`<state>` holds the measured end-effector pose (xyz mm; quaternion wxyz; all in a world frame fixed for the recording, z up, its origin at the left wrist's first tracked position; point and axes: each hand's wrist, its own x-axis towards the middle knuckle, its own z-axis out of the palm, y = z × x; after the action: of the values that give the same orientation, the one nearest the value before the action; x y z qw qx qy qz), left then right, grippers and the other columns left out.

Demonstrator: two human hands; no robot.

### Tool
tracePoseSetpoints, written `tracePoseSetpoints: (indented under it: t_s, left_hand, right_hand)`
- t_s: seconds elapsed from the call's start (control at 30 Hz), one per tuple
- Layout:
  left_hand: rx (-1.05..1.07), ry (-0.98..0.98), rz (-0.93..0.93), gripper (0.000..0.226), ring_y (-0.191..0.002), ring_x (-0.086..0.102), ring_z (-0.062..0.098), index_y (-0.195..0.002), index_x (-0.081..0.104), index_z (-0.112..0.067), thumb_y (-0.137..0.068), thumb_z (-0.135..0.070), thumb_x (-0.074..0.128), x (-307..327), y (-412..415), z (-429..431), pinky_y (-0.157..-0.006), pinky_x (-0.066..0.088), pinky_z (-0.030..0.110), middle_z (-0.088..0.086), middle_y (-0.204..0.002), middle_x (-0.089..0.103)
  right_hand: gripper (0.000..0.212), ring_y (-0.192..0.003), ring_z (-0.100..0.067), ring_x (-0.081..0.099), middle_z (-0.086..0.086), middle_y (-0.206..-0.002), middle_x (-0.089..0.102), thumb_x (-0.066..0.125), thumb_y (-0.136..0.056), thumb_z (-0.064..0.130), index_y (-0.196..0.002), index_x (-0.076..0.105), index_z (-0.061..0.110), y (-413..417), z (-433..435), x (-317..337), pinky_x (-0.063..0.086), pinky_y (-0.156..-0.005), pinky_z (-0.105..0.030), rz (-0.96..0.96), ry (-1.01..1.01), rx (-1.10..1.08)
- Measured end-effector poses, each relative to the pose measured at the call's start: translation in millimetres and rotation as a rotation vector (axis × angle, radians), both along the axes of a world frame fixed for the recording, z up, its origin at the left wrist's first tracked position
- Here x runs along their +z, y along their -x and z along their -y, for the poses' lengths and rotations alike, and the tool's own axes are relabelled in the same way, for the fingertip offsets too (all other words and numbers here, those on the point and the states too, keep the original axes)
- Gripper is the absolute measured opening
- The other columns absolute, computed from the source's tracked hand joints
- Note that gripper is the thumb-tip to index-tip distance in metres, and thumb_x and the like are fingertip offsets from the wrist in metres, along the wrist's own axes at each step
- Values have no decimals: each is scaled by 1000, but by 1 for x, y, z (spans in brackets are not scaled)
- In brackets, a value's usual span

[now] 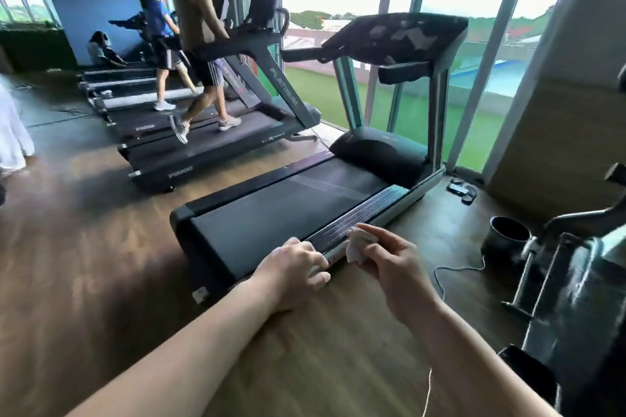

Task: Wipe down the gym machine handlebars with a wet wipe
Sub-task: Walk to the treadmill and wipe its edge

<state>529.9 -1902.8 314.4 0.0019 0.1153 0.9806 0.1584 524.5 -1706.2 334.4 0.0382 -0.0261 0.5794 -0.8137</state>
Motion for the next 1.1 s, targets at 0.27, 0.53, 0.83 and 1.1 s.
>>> tracePoseSetpoints:
  t_s: [0.27,0.53,0.83,1.1]
  left_hand:
    - [-271,25,-79,27,-118,53,20,-111,75,-31,-97,-46,57,14,166,-19,-100,50,38,-5,-119,68]
    - [-499,18,-135,30,-120,54,19,-116,75,-34,-97,-48,56,29,300,-51,-104,49,35,-7,-122,68]
    - [-692,-45,-182,33,-119,54,20,-120,74,-33,-98,-51,58,46,411,-174,-100,51,40,-7,-121,69]
    - [-767,-196,-299,28,-125,53,16,-121,73,-35,-99,-46,61,92,496,-318,-103,48,32,-10,-125,69]
  right_hand:
    - [37,-93,-34,55,-48,-92,54,54,-102,-8,-85,81,11,102,-10,15,47,-94,-49,-64,-4,-239]
    - [26,-99,-37,65,-23,-103,72,49,-103,-13,-114,70,-2,201,-31,13,66,-81,-30,-33,108,-516]
    - [27,-100,-33,70,-25,-113,76,55,-100,-12,-118,73,-2,288,-136,20,64,-87,-35,-60,59,-719]
    - [27,-85,-21,79,-16,-102,82,63,-97,-9,-109,80,9,357,-273,67,65,-78,-27,-158,-55,-828]
